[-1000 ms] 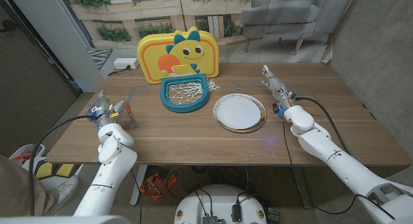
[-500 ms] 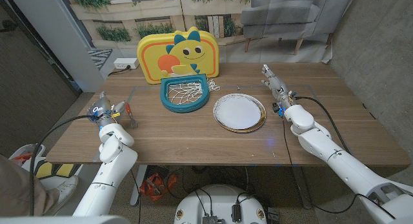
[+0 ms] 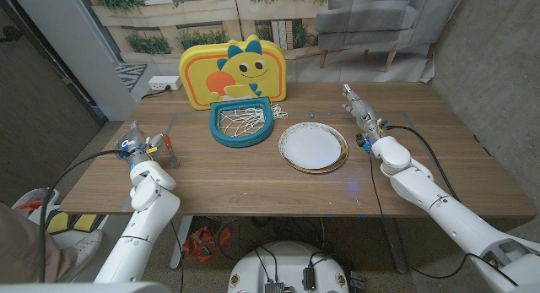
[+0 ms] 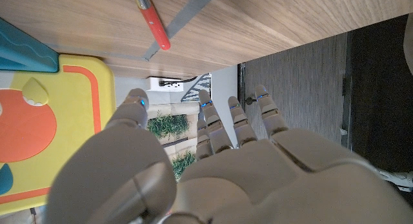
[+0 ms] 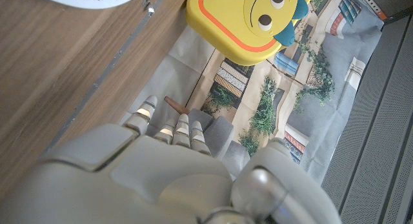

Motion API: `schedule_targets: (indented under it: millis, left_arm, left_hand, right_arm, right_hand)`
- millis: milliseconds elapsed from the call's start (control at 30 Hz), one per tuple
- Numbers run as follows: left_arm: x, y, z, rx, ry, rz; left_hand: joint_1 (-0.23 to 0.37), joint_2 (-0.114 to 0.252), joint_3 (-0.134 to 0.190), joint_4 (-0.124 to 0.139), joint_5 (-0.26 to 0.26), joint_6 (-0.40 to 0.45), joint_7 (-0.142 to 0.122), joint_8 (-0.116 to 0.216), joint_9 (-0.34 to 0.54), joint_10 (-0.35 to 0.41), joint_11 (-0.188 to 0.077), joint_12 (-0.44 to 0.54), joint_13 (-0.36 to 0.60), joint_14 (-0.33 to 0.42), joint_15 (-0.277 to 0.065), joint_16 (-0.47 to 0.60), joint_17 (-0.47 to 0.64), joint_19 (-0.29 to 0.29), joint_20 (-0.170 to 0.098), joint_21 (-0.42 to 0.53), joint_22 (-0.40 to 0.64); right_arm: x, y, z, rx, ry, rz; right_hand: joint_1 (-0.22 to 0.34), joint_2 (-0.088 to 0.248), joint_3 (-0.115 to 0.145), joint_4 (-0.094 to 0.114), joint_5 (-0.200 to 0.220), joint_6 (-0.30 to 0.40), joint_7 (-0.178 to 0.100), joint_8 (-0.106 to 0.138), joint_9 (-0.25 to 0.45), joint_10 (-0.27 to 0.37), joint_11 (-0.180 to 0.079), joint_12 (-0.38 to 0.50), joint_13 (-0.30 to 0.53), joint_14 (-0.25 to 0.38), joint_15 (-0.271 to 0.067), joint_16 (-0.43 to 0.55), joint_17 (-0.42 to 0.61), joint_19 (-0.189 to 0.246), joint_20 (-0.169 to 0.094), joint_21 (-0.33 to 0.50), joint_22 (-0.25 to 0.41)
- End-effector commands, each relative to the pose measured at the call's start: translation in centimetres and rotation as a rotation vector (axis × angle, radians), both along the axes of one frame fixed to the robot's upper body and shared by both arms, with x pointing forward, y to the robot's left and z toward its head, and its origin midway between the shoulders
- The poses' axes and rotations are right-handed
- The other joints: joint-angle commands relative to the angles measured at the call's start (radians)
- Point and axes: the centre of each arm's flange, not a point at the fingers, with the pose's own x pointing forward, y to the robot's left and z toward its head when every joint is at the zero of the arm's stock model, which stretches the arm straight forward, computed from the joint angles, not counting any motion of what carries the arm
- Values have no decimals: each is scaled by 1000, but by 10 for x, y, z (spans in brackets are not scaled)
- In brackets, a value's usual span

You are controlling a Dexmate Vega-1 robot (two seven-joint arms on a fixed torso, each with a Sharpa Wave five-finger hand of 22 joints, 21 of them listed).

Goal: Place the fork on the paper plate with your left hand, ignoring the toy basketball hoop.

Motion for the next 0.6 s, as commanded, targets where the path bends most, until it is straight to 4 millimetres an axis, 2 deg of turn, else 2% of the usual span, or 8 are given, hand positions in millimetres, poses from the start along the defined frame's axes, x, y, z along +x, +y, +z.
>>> schedule_targets:
  millis: [33, 600]
  left_arm:
    - [4, 3, -4, 1, 35, 6]
    - [12, 3, -4, 11, 63, 1]
  left_hand:
    - [1, 7, -8, -3, 6, 5, -3, -1, 4, 10, 2, -5, 4, 9, 1, -2, 3, 4, -1, -4, 2]
    - [3, 2, -16, -5, 5, 10, -7, -1, 4, 11, 0, -9, 5, 6, 0, -5, 3, 4, 0, -5, 2]
  right_arm:
    - [0, 2, 2, -3, -12, 3]
    - [0, 4, 2, -5, -13, 3]
  right_hand:
    - [10, 0, 2, -6, -4, 8, -1, -2, 5, 8, -3, -1, 3, 2, -1, -3, 1, 5, -1, 3, 4]
    - [15, -1, 3, -11, -5, 9, 0, -2, 5, 7, -5, -1, 3, 3, -2, -3, 0, 5, 0, 2, 5]
